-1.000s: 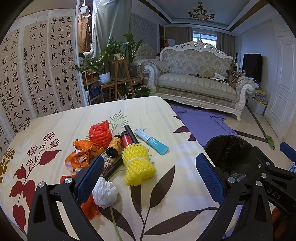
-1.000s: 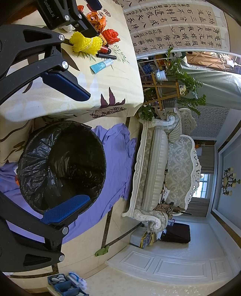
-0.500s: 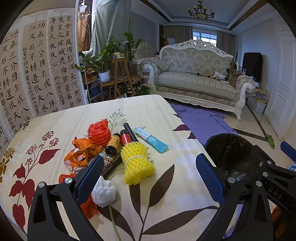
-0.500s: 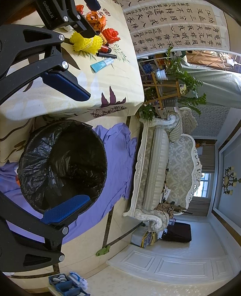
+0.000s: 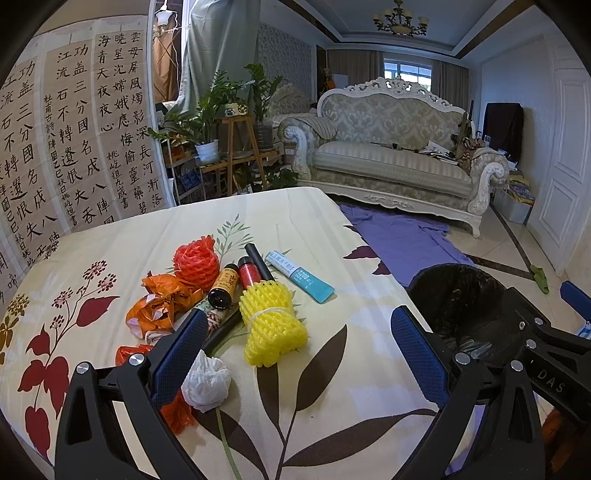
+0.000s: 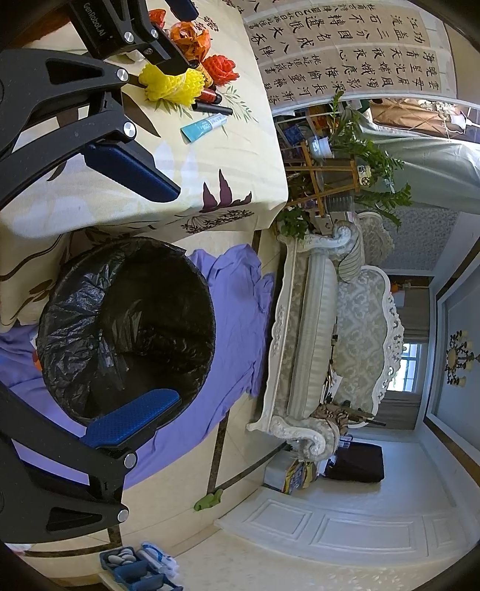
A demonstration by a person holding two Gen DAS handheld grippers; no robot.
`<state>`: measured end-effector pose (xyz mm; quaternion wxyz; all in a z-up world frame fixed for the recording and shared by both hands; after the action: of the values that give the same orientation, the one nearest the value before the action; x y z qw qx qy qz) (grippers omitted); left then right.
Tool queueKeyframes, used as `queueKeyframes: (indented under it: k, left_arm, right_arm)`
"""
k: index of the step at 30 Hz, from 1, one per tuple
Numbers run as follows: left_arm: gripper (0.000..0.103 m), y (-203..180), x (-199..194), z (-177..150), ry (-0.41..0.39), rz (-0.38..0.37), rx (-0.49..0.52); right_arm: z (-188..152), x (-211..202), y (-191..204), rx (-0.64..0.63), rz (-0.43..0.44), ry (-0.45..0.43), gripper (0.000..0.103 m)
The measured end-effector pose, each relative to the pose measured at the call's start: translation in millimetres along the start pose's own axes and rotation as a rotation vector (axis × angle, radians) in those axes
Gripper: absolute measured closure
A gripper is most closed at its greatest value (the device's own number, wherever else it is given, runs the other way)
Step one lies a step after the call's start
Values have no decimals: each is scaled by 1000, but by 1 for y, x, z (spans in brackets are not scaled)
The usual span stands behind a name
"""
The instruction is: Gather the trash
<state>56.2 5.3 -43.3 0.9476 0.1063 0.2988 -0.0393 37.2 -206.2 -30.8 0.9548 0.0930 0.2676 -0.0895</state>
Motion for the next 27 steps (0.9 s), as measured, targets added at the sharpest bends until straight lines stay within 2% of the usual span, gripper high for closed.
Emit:
queueKeyframes:
  k: [27]
  left_arm:
    - [6,-8,6,-7,11,-9,5]
  right_arm:
    - [0,2,-2,3,3,2,4]
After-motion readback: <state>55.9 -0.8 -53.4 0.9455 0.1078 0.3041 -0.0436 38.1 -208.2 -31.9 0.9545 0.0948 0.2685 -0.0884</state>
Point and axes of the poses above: each gripper's, at about its wrist camera, not at the fingertips, and x roughly the way its jaws point, y to its left, z to its top, the point moved 7 cm from there along x, roughly the way its jaws point, and after that the axes turned 11 degrees about x, right-handed, at the moved point
